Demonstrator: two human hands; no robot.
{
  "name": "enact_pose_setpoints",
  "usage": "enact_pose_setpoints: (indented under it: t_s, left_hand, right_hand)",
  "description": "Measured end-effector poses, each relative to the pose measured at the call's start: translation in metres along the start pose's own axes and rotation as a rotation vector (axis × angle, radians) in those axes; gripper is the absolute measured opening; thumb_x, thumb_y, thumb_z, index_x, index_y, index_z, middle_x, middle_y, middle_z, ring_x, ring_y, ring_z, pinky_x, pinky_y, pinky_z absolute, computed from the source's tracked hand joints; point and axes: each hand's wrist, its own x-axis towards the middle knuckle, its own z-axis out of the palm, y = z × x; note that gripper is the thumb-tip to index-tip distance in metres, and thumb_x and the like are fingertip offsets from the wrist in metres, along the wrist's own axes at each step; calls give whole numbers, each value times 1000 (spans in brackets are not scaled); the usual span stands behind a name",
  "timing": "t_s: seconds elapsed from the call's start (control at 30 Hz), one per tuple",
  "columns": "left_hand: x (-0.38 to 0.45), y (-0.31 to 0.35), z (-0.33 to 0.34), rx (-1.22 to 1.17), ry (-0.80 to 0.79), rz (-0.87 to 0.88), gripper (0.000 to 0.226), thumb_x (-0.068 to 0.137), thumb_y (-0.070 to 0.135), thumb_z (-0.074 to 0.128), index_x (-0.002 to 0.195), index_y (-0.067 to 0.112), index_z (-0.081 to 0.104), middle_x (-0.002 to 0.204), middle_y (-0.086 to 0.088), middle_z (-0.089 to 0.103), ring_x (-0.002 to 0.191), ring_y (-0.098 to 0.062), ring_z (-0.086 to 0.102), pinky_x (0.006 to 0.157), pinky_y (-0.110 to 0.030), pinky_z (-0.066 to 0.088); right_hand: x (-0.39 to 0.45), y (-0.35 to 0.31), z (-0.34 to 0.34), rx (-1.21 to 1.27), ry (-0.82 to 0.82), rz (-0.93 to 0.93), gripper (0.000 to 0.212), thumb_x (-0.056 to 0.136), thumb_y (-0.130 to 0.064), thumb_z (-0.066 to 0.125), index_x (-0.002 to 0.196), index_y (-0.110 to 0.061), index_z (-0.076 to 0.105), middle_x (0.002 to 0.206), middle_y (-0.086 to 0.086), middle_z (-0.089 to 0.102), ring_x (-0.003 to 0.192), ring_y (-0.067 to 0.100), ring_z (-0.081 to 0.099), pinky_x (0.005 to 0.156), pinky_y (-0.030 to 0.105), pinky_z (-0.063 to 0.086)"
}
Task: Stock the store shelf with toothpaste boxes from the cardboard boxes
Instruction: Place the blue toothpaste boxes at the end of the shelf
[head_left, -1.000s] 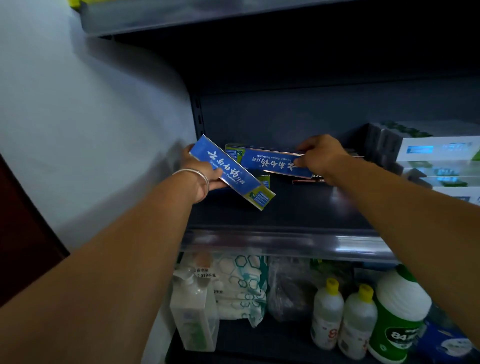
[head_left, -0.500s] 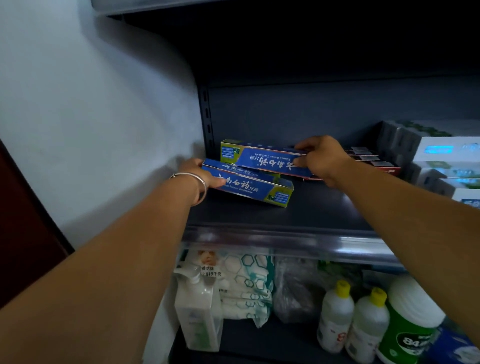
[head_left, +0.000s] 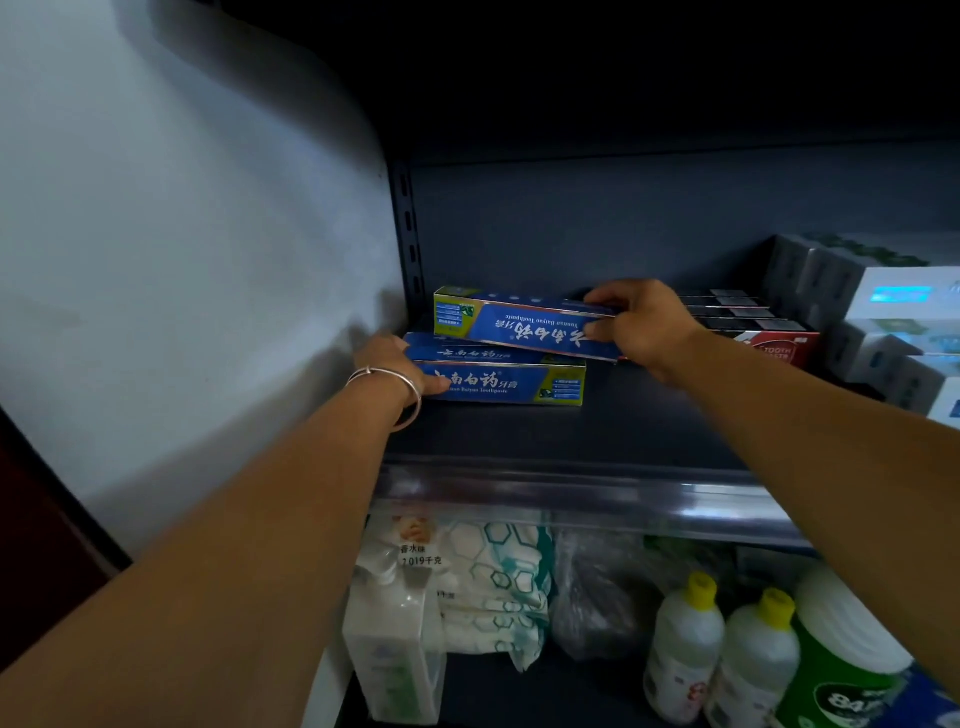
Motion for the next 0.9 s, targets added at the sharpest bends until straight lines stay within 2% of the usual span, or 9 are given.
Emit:
enact_pose_setpoints:
  t_s: [0.13, 0.23, 0.5, 0.57, 0.63, 0.73, 0.8, 0.9]
  left_hand:
    - [3, -2, 2, 52, 30, -21, 75, 69, 22, 82, 132, 1, 46, 135, -14, 50, 121, -30, 50, 103, -33, 39]
    - [9, -7, 1, 75, 30, -25, 70, 67, 24, 83, 125, 1, 52, 128, -14, 56, 115, -31, 54, 101, -37, 43]
    - [18, -8, 2, 148, 46, 13, 64, 70, 23, 81, 123, 1, 52, 126, -14, 56, 113, -30, 55, 95, -35, 43]
    - [17, -6, 0, 187, 38, 12, 72, 69, 25, 81, 128, 2, 47, 131, -15, 52, 118, -31, 52, 97, -36, 42]
    - [13, 0, -2, 277, 62, 40, 88, 68, 28, 82, 139, 4, 34, 143, -15, 39, 130, -32, 39, 106, -38, 35]
    - [4, 12, -8, 327, 180, 192, 100, 70, 31, 80, 147, 11, 18, 151, -12, 21, 139, -31, 19, 112, -39, 22]
    - [-2, 22, -10, 373, 240, 375, 92, 74, 30, 76, 148, 17, 21, 150, -5, 23, 138, -27, 18, 112, -37, 21]
    - [-10, 40, -6, 443, 211, 595, 73, 81, 27, 69, 144, 26, 32, 146, 5, 34, 135, -18, 23, 107, -32, 20]
  right_hand:
    - [1, 1, 3, 5, -18, -12, 39, 85, -3, 65, 123, -9, 58, 121, 9, 58, 99, 16, 52, 74, 28, 45]
    - [2, 0, 6, 20, -42, -30, 38, 86, -3, 64, 123, -9, 57, 119, 9, 58, 97, 16, 52, 67, 22, 44]
    - [6, 2, 14, 53, -57, -54, 39, 85, -1, 64, 123, -7, 57, 120, 12, 58, 104, 19, 56, 94, 35, 49]
    - [6, 2, 14, 40, -55, -62, 39, 85, -2, 64, 123, -8, 57, 121, 12, 58, 108, 22, 56, 96, 37, 49]
    - [4, 0, 14, 19, -47, -69, 40, 85, -3, 65, 124, -10, 57, 122, 10, 58, 111, 24, 56, 97, 38, 48]
    - [-1, -4, 11, -44, -25, -111, 43, 86, -4, 65, 127, -11, 55, 126, 10, 56, 114, 23, 54, 98, 29, 45]
    - [-6, -9, 8, -100, -7, -152, 46, 86, -4, 64, 130, -10, 52, 129, 8, 53, 118, 21, 51, 93, 19, 39]
    - [-15, -17, 4, -162, 27, -215, 48, 85, -1, 64, 131, -8, 51, 131, 8, 50, 119, 19, 50, 91, 14, 34]
